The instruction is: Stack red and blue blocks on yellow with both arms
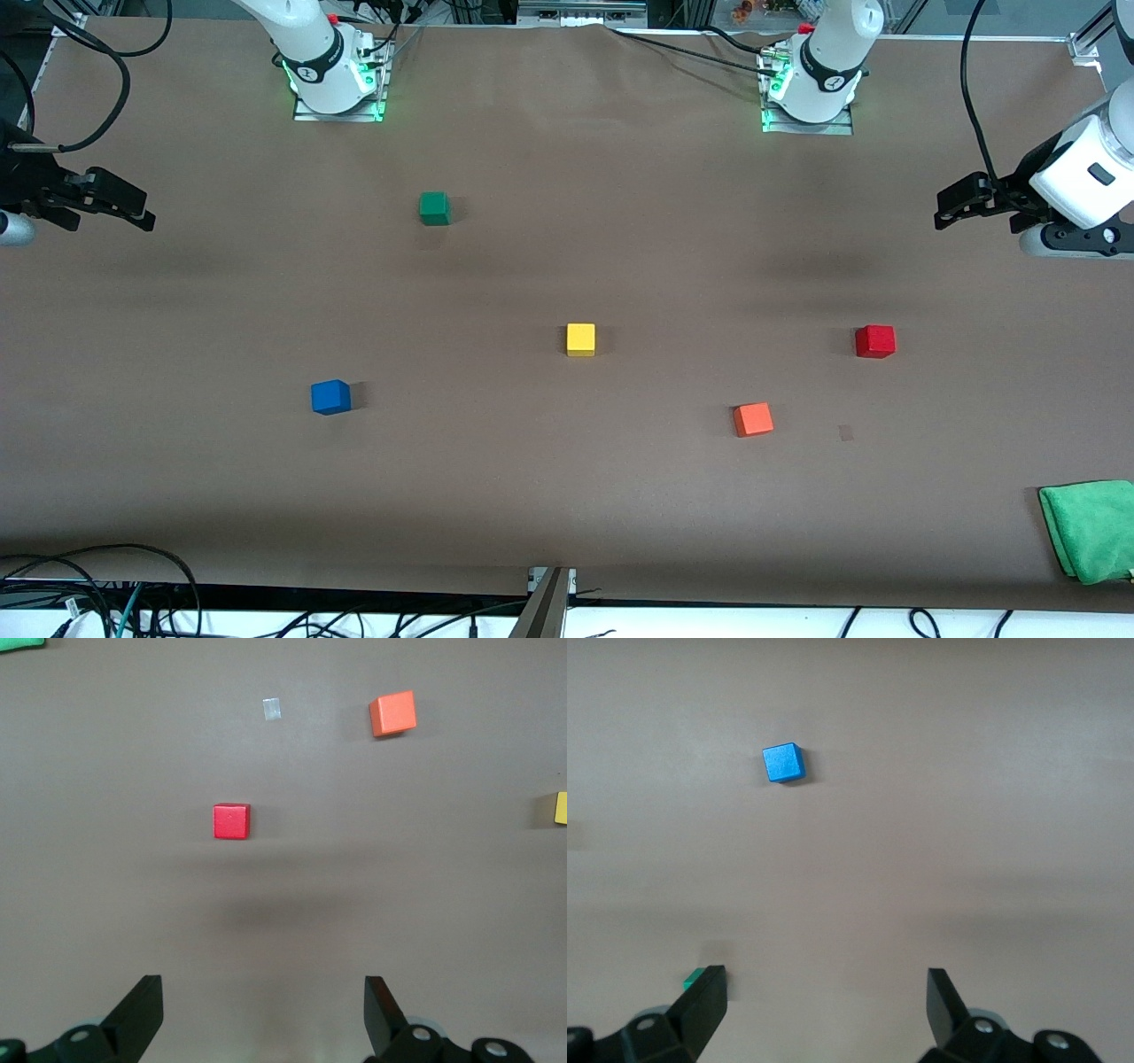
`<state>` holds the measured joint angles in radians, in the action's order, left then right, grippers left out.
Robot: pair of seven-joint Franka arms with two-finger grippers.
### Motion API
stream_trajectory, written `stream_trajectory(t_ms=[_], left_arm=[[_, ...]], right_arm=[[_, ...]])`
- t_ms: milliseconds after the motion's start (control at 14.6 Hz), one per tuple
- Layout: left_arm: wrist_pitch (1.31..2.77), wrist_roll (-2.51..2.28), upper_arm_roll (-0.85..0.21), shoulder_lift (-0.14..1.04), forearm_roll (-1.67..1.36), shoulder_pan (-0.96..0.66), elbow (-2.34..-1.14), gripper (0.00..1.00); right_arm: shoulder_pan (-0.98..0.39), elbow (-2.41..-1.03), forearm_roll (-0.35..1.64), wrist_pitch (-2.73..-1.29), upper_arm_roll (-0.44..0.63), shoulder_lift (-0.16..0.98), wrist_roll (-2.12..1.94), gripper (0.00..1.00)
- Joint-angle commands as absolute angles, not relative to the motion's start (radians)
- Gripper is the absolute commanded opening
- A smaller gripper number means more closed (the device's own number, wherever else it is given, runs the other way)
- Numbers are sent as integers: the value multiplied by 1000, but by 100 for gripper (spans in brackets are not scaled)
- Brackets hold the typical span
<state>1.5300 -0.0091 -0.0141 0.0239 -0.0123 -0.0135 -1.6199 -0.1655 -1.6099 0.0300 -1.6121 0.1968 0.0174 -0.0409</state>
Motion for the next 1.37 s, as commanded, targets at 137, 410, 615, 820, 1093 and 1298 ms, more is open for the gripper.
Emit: stream_trajectory(t_ms=[137, 410, 615, 820, 1093, 1298], left_arm=[[1514, 5, -12, 21, -11, -17, -1615, 100], [1516, 5, -11, 23, -11, -17, -1615, 100], [1519, 5, -11, 32, -12, -17, -1621, 100], [1555, 3, -11, 47, -12, -17, -1657, 100], [1724, 5, -9, 72, -12, -5, -1787, 100], [1848, 5, -9, 78, -12, -3, -1873, 100]], right_arm=[[-169, -1612, 14, -1609, 196, 8, -78, 100], [-169, -1612, 14, -1617, 196, 9, -78, 100], [-169, -1612, 14, -1618, 196, 9, -78, 100], [-169, -1612, 14, -1618, 196, 9, -78, 100], [-169, -1611, 14, -1618, 196, 9, -78, 100], [-169, -1612, 14, -1618, 196, 9, -78, 100]])
